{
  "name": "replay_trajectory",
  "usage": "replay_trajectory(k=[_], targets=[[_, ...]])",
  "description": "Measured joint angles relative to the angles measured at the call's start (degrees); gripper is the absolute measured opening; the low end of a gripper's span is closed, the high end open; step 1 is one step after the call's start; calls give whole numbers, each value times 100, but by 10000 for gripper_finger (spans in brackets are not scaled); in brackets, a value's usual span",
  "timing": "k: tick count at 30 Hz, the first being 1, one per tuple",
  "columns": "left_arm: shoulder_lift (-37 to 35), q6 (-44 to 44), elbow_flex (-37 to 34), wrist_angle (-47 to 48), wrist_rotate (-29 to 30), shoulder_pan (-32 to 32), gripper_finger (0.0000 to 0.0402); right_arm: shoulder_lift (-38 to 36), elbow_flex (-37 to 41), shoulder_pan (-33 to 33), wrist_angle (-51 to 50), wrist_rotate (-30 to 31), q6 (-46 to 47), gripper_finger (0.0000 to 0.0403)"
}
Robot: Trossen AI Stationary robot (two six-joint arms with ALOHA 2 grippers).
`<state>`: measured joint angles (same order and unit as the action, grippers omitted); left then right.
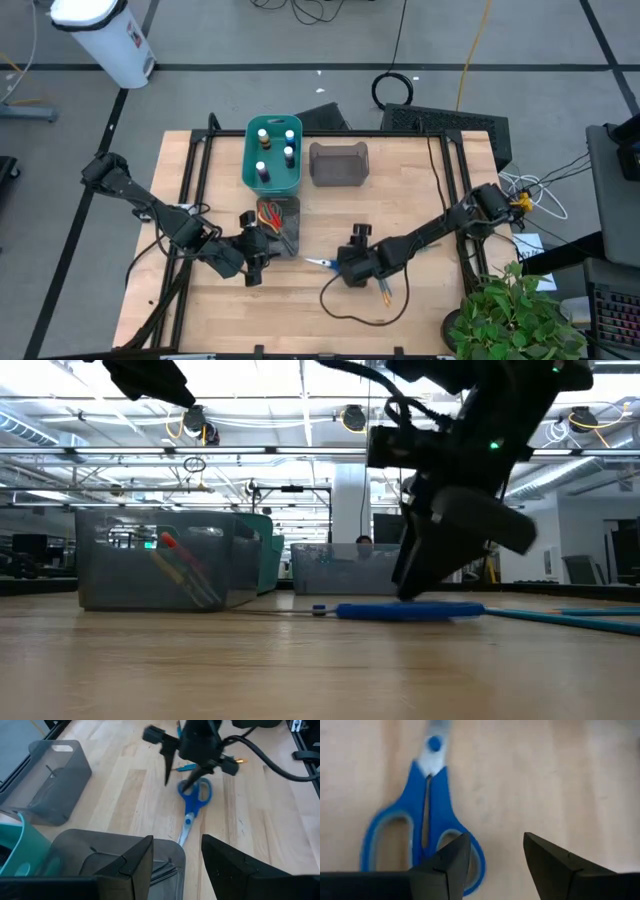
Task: Pick & Place Paint Supplies
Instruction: Put the blue scissors into the bottom black bin
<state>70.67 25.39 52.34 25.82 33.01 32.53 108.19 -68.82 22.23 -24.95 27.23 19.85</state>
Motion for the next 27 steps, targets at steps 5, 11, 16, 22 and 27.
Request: replay_trajectory(k=[5, 11, 16, 22, 27], targets=[[0, -66, 0, 0, -7, -36, 175, -244, -2, -164, -85, 723, -169, 175], [2, -68, 0, 2, -11, -42, 175, -649, -4, -198, -42, 23, -150, 175], [2, -68, 0, 2, -15, -42, 175, -724, -2, -79, 33, -1605, -158, 172], [2, -65, -1, 4, -15, -42, 175, -722, 310, 114, 320, -1925, -127, 164], [2, -68, -2, 4, -15, -44, 175, -730, 706, 114, 922, -2735, 319, 159]])
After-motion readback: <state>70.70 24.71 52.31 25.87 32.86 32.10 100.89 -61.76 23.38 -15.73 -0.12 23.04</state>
